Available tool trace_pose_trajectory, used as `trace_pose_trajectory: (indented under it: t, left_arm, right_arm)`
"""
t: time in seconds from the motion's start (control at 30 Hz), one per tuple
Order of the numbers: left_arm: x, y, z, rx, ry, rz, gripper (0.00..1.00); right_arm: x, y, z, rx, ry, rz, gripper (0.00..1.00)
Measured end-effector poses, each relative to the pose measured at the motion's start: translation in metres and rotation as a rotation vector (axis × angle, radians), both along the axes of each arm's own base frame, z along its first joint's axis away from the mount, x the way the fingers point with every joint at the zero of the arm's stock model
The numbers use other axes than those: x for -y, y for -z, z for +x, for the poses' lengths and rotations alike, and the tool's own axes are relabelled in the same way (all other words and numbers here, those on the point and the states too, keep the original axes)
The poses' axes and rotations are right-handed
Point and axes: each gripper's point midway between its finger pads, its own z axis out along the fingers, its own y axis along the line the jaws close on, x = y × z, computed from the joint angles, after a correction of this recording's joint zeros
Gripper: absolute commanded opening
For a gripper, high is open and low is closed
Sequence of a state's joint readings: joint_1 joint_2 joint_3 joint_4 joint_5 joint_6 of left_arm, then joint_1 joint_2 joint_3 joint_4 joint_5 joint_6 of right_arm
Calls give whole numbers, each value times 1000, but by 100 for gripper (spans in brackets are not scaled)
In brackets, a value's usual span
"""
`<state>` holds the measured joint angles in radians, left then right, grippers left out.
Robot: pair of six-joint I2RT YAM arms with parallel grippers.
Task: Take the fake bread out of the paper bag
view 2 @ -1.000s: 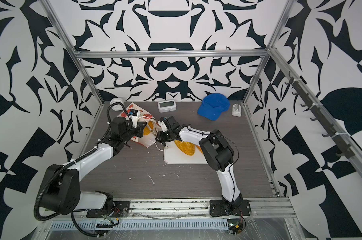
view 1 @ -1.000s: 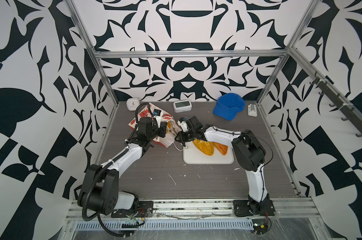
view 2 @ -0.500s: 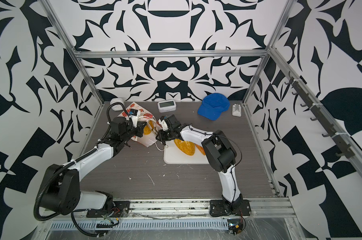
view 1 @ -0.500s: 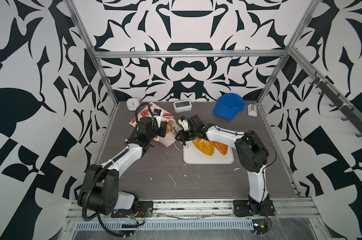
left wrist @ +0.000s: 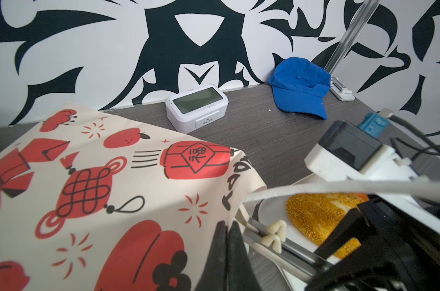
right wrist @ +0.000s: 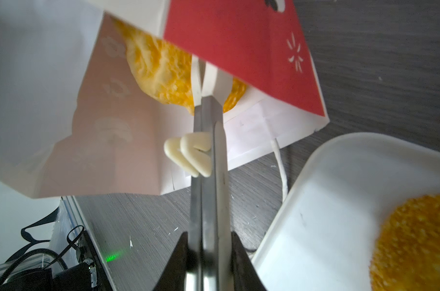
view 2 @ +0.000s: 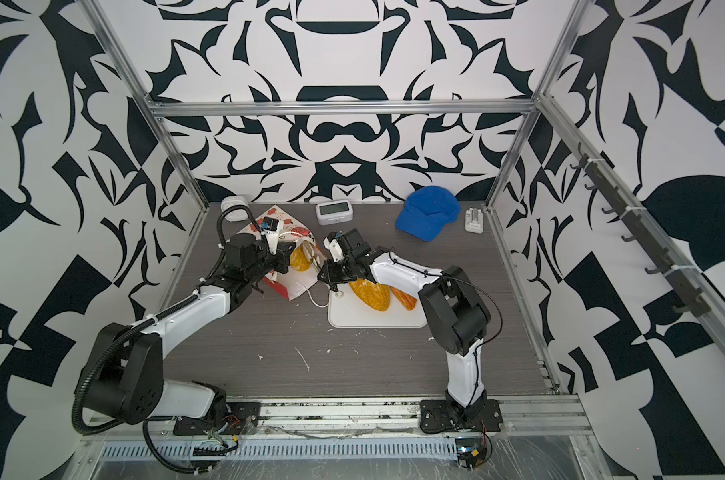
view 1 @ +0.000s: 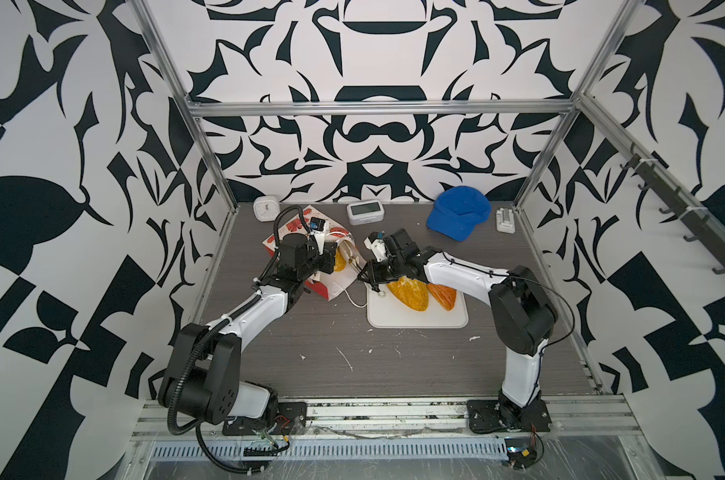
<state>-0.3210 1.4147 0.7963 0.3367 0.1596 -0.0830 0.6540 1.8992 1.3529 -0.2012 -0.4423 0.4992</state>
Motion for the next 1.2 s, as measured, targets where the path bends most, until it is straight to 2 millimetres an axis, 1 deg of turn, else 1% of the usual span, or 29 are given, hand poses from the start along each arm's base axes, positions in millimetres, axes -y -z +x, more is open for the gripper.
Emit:
trace_pose_trajectory:
  t: [0.2,0.43,0.53,0.67,0.77,0.87,1.0,1.2]
  left_arm:
    - [-2,-2,2,9,-13,-5,0]
    - [-4,-4,4,12,-37,-10,0]
    - [-5,-5,5,12,-40,-15,0]
    - [-5,-6,5,14,-42,-22,0]
    - [-4,-6,5,14,-41,-22,0]
    - [-4,-6,5,15,-37,-21,0]
    - [-3,-6,5,16,-30,-19,0]
    - [-2,-4,3,8,-23,-18,0]
  right_arm:
    - [3,-11,-9,-8,-11,4,12]
    - [4,-12,-19,-32,-32,-7,12]
    - [2,-14,-21,-38,-41,3,12]
    - [-5,-20,-20,-31,-58,49,13]
    - [-9,-24,-21,-22,-75,77,16]
    - [-8,-23,-25,-27,-92,76,25]
    - [-8,-19,-30,-35,-119,76,34]
    - [-6,-5,-42,-76,-137,99,39]
